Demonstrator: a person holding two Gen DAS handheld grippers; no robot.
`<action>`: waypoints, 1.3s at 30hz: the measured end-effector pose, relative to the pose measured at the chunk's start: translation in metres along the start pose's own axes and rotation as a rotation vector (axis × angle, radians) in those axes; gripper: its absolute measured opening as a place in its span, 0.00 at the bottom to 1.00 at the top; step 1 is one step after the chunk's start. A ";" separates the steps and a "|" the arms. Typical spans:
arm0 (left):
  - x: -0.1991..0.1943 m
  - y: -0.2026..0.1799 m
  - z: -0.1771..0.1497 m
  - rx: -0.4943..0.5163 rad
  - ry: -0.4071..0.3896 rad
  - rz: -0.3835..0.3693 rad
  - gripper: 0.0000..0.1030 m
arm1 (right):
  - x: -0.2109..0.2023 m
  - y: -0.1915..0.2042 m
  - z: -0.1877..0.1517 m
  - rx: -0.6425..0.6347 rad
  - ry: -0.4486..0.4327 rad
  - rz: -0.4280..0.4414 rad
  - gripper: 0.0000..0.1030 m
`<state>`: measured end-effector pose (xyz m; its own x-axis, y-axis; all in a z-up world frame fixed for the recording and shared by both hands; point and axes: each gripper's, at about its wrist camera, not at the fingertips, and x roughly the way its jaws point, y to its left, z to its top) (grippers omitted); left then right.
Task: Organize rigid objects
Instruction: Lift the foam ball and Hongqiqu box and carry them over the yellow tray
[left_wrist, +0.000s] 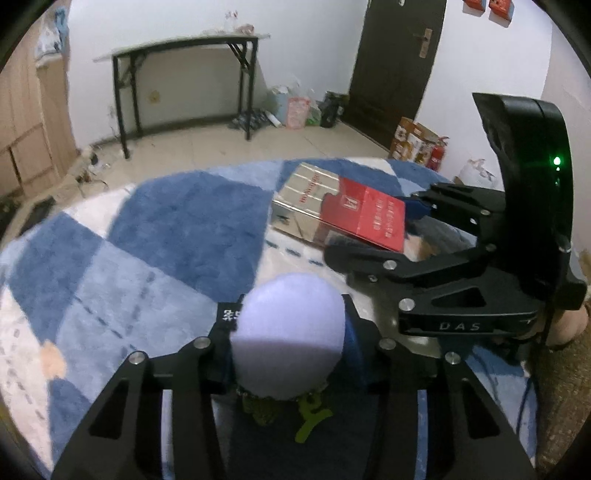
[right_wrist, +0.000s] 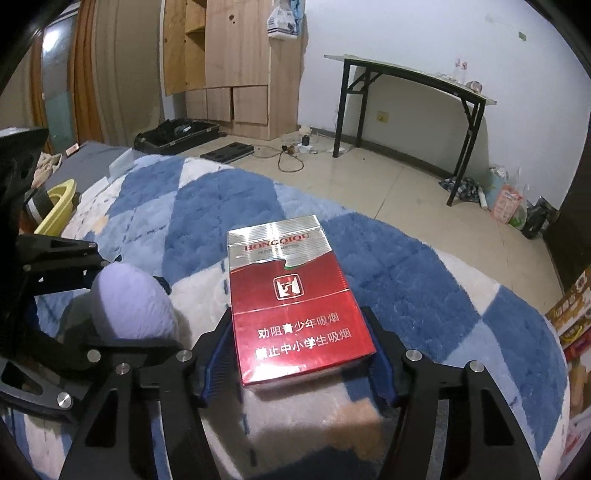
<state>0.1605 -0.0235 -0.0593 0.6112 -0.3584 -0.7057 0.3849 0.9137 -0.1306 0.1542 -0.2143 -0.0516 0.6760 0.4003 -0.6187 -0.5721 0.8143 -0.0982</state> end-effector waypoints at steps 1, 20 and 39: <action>-0.004 0.000 0.001 0.006 -0.019 0.021 0.46 | -0.002 0.000 0.000 0.003 -0.008 -0.001 0.60; -0.057 0.019 0.014 -0.050 -0.192 0.113 0.46 | -0.030 0.002 -0.009 0.099 -0.166 -0.018 0.58; -0.300 0.163 -0.078 -0.098 -0.236 0.522 0.46 | -0.060 0.172 0.028 -0.261 -0.209 0.263 0.57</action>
<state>-0.0138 0.2479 0.0765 0.8448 0.1215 -0.5211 -0.0678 0.9903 0.1210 0.0284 -0.0862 -0.0094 0.5554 0.6791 -0.4800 -0.8180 0.5500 -0.1684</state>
